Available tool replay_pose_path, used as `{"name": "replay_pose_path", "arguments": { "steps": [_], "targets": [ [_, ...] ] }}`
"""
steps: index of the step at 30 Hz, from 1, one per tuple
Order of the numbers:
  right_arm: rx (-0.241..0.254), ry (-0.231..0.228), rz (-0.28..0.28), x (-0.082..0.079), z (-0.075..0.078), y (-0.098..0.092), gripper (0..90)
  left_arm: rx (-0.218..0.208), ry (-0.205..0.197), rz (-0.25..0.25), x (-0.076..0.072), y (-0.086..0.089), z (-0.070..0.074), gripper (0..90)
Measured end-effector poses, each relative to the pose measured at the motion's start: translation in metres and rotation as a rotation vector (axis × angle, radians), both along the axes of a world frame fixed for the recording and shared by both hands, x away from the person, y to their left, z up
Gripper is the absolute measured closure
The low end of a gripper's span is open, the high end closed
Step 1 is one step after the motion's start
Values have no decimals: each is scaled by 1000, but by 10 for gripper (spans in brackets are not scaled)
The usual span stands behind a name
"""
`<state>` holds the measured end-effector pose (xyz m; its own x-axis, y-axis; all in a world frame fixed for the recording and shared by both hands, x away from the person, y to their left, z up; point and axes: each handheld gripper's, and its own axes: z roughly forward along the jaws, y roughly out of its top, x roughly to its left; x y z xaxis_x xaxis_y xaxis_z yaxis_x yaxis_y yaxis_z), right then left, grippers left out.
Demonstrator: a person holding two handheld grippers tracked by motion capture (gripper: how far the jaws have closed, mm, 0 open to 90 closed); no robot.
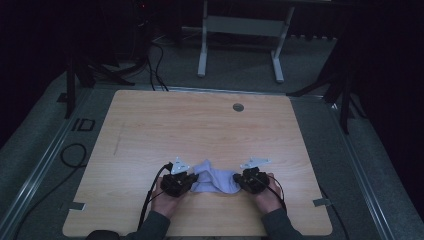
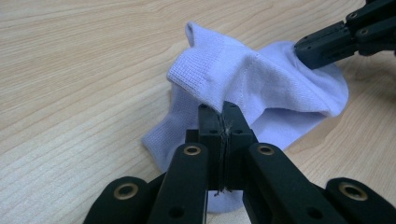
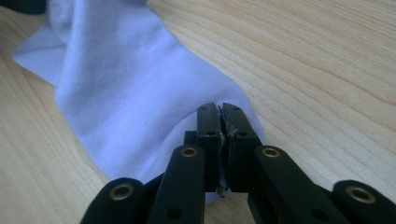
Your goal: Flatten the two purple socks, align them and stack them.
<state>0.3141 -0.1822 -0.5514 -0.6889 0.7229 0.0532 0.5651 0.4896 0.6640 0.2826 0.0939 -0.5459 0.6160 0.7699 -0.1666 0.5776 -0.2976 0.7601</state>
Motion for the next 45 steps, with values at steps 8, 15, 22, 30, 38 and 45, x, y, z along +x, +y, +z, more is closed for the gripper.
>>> {"name": "replay_pose_path", "arguments": {
  "steps": [8, 15, 22, 30, 38, 45],
  "targets": [
    [24, 15, -2, 1, -2, -3, 865, -1, -1, 7, 0, 2, 1, 887],
    [43, 11, -8, 1, -4, -5, 867, -1, 2, 3, -1, 2, 1, 887],
    [55, 9, -10, 0, -5, -6, 867, -1, 4, 6, -2, 4, 2, 887],
    [74, 16, -8, 1, -6, -8, 867, -7, 18, 9, -3, 8, 1, 887],
    [79, 14, -9, 1, -6, -8, 869, -3, 27, 12, -3, 12, 1, 887],
    [85, 15, -12, 1, -7, -9, 870, -1, 33, 12, -4, 14, 1, 886]
  ]
}}
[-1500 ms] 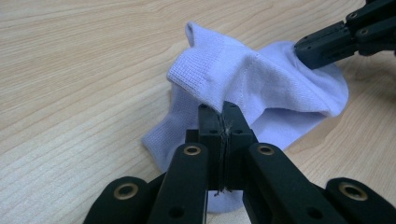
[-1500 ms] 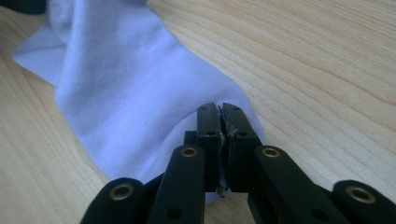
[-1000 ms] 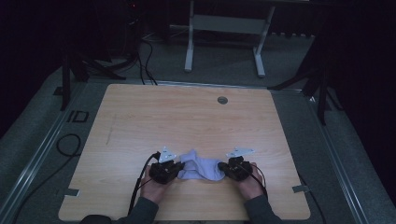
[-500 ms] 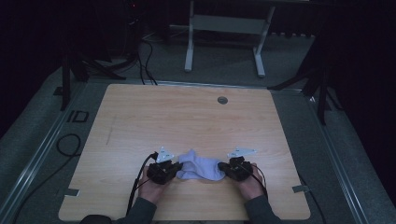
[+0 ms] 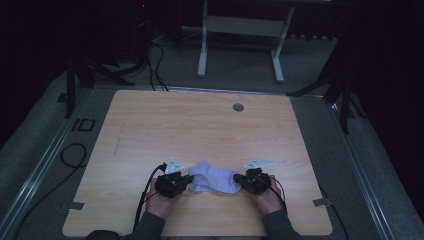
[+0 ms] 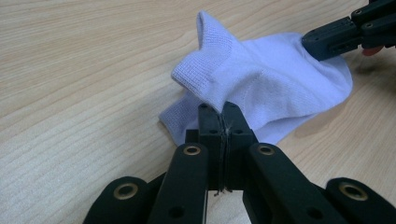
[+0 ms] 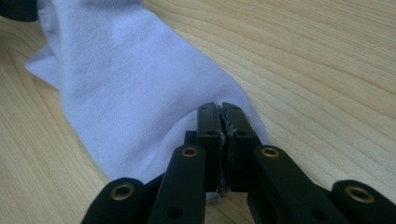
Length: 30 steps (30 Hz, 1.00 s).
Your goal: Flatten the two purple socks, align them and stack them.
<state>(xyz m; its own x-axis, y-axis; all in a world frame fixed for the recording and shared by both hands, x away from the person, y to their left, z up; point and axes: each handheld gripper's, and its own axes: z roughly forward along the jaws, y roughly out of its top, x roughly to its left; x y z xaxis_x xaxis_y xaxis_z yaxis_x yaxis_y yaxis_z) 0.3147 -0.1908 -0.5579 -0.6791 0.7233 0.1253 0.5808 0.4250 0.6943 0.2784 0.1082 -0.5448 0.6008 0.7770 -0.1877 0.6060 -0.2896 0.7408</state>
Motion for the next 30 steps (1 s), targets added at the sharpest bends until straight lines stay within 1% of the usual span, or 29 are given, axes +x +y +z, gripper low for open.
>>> {"name": "replay_pose_path", "arguments": {
  "steps": [7, 11, 18, 20, 22, 26, 28, 30],
  "targets": [
    [2, -3, -2, 0, 0, 0, 870, 11, 18, -6, -2, 2, -1, 886],
    [5, -4, -1, 0, -1, 0, 870, 13, 43, -6, -2, 4, -2, 884],
    [10, -3, -1, -1, -1, -1, 870, 0, 58, -11, -2, 8, 1, 884],
    [12, -3, -2, -1, -1, -1, 870, 8, 66, -17, -3, 8, 1, 885],
    [12, -3, -2, -1, -1, -1, 870, 25, 67, -20, -4, 7, 1, 885],
    [11, -3, -2, -1, -1, -1, 870, 35, 86, -19, -5, 8, 0, 883],
    [12, -4, -2, -1, -1, -1, 870, 32, 95, -18, -4, 10, -1, 877],
    [14, -3, -3, -1, -1, -1, 870, 43, 91, -1, -4, 11, -2, 854]
  ]
}}
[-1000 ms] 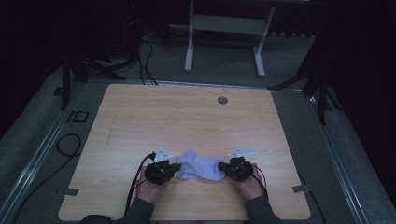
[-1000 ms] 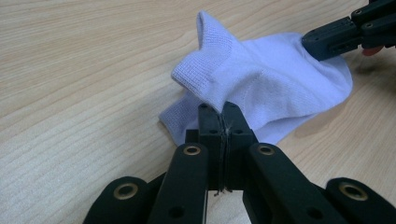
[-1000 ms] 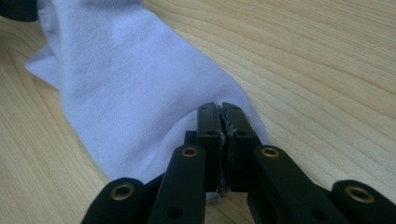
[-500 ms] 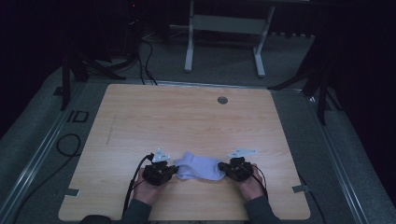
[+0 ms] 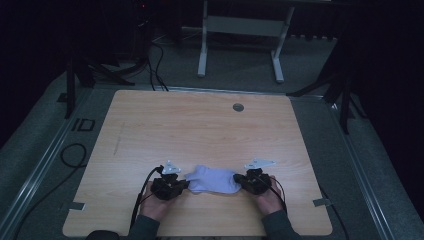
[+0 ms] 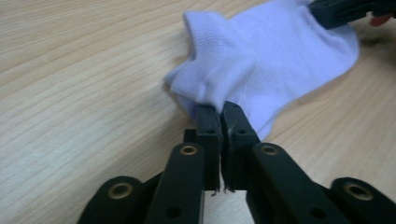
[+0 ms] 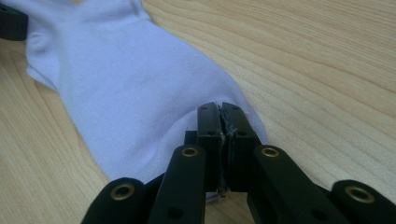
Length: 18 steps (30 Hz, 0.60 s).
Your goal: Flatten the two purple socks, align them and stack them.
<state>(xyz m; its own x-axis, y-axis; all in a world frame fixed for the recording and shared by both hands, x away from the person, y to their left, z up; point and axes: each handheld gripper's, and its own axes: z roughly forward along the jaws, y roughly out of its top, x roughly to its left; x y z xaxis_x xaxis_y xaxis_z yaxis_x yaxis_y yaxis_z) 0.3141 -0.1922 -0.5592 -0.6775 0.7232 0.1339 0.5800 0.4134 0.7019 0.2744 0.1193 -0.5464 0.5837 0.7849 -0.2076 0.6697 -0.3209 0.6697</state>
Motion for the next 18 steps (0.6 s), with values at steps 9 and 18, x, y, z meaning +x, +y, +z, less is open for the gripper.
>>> {"name": "replay_pose_path", "arguments": {
  "steps": [9, 18],
  "targets": [
    [4, 0, -2, 0, 0, 0, 869, -40, -59, 37, 1, 10, 7, 733],
    [7, 4, -2, 0, 0, 0, 869, -36, -110, -41, 3, -3, 4, 815]
  ]
}}
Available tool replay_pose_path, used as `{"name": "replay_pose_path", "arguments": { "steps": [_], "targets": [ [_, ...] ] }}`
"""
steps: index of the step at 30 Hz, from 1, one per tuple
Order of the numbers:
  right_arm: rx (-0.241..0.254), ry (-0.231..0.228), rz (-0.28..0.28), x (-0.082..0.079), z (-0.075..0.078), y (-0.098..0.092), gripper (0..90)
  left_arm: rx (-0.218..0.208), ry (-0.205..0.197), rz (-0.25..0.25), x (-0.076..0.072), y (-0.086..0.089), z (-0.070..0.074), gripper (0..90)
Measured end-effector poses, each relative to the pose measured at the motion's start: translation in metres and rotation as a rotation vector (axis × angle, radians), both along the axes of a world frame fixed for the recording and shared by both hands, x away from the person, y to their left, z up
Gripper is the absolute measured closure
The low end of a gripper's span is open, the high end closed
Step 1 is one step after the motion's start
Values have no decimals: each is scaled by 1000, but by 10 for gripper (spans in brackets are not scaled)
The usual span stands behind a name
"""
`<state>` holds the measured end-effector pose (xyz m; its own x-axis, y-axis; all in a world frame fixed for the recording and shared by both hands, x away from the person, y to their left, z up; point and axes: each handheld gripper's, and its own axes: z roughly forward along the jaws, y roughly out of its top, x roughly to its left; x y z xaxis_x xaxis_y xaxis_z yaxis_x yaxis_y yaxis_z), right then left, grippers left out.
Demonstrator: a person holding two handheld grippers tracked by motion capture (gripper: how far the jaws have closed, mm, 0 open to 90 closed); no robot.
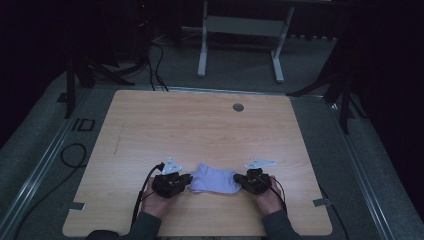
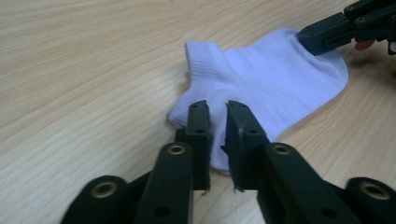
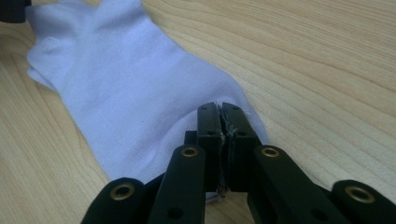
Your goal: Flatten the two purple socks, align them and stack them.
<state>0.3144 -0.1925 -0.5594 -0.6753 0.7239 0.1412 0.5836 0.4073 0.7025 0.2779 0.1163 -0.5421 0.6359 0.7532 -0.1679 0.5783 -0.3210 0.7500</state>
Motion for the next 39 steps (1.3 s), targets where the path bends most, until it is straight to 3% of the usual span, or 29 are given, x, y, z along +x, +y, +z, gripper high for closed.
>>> {"name": "replay_pose_path", "arguments": {
  "steps": [4, 10, 15, 20, 25, 32, 39],
  "targets": [
    [1, -1, 0, 0, 0, 0, 869, 21, 1, -2, 4, -4, -3, 862],
    [-1, -7, -3, -1, 0, 0, 869, 94, 12, 14, 9, -8, -9, 865],
    [-1, -7, -5, -1, 0, 1, 868, 141, 18, 50, 11, -8, -13, 862],
    [-3, -10, -1, -1, 0, 0, 867, 132, 19, 76, 13, -3, -12, 847],
    [65, 33, 2, 0, -2, -3, 864, 101, 26, 107, 14, 7, -9, 808],
    [55, -3, 8, -3, 4, -2, 864, 91, 22, 125, 16, 13, -8, 788],
    [94, -27, -28, 0, 11, -17, 863, 71, 27, 152, 19, 19, -7, 778]
  ]
}}
